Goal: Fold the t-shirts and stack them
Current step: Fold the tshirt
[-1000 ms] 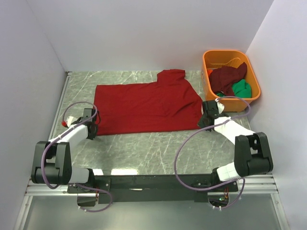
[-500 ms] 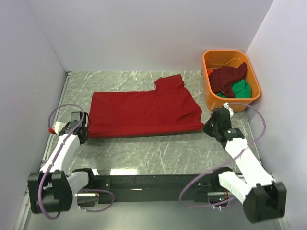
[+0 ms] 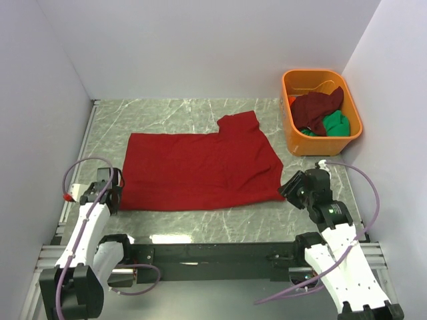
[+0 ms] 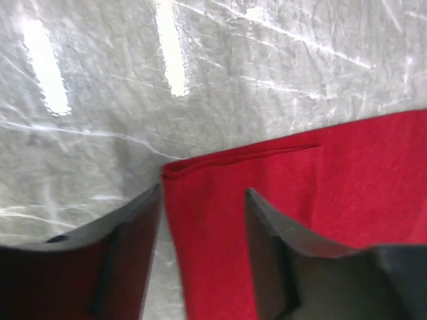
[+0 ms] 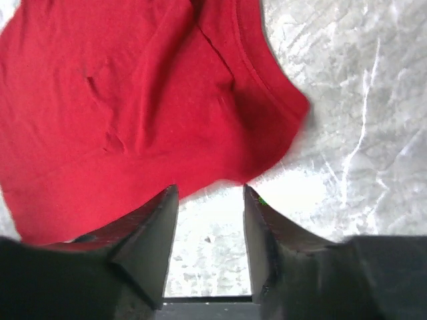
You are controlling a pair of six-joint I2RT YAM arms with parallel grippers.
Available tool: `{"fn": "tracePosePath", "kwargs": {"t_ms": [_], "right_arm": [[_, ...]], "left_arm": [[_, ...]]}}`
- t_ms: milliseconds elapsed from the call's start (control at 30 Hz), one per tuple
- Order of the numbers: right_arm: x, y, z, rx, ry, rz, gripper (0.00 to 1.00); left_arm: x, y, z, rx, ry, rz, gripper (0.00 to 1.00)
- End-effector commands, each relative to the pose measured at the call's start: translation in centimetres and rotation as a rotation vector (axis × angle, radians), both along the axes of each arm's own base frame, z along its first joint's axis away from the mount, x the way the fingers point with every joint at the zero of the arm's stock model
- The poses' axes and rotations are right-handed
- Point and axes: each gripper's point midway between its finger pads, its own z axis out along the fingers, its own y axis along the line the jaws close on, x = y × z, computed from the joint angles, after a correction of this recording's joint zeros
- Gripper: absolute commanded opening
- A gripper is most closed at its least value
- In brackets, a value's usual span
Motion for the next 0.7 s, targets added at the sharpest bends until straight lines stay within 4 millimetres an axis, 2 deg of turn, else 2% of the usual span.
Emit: {"fn": "tracePosePath", "kwargs": {"t_ms": [0, 67, 100, 167, 233, 267, 300, 333, 367, 400, 433, 467, 500, 533, 567, 600, 633, 667], "right_arm": [[-0.5, -0.3, 1.7, -0.011, -0.023, -0.006, 0.55], [0.0, -0.3, 2.5, -0.019, -0.060, 0.010, 0.57], [0.3, -0.3, 2.6, -0.024, -0.058, 0.013, 0.57], [1.5, 0.2, 3.4, -0.037, -0.097, 0.051, 0.57], [2.8, 1.1, 3.1, -0.053, -0.071, 0.089, 0.56], [4.0, 2.4, 4.5, -0.069, -0.119, 0.133, 0.55], [5.1, 2.4, 3.5, -0.139, -0.078, 0.119, 0.55], [5.9, 3.1, 3.5, -0.169, -0.078, 0.135, 0.54], [6.9, 5.2, 4.9, -0.183, -0.123, 0.193, 0.53], [7.8, 6.1, 3.5, -0.218, -0.075, 0.214, 0.52], [8.6, 7.0, 3.2, -0.233, -0.072, 0.233, 0.50], [9.8, 8.6, 4.4, -0.229, -0.106, 0.251, 0.48], [10.7, 9.4, 2.5, -0.259, -0.051, 0.266, 0.45], [11.4, 10.0, 2.3, -0.280, -0.048, 0.265, 0.44], [12.7, 11.1, 3.1, -0.283, -0.071, 0.268, 0.44], [13.1, 12.5, 1.2, -0.315, -0.028, 0.298, 0.44], [13.6, 13.1, 0.8, -0.331, -0.017, 0.305, 0.43], [14.7, 14.1, 1.5, -0.339, -0.037, 0.301, 0.42]], "left_arm": [[-0.2, 0.6, 0.9, 0.026, -0.031, 0.028, 0.64], [0.5, 0.8, 2.5, 0.046, -0.062, 0.002, 0.74], [0.8, 0.7, 3.2, 0.051, -0.075, -0.011, 0.75], [2.3, 0.7, 5.7, 0.079, -0.114, -0.082, 0.76], [4.9, -0.4, 8.4, 0.068, -0.204, -0.185, 0.75], [5.6, -0.8, 9.1, 0.091, -0.203, -0.264, 0.73], [6.6, -1.7, 10.0, 0.072, -0.245, -0.317, 0.73], [7.6, -2.3, 10.9, 0.069, -0.272, -0.369, 0.73], [8.2, -2.9, 11.3, 0.080, -0.271, -0.444, 0.72], [8.6, -3.5, 11.5, 0.075, -0.273, -0.482, 0.71], [9.6, -4.6, 12.1, 0.054, -0.291, -0.543, 0.71], [9.9, -4.9, 12.3, 0.064, -0.284, -0.593, 0.70], [10.1, -5.3, 12.5, 0.061, -0.280, -0.617, 0.70], [10.6, -5.8, 12.8, 0.061, -0.279, -0.662, 0.70], [10.9, -6.0, 12.9, 0.063, -0.278, -0.683, 0.69], [11.1, -6.2, 13.1, 0.065, -0.277, -0.702, 0.69], [11.3, -6.3, 13.3, 0.066, -0.275, -0.713, 0.69], [11.6, -6.6, 13.5, 0.066, -0.280, -0.741, 0.69]]}}
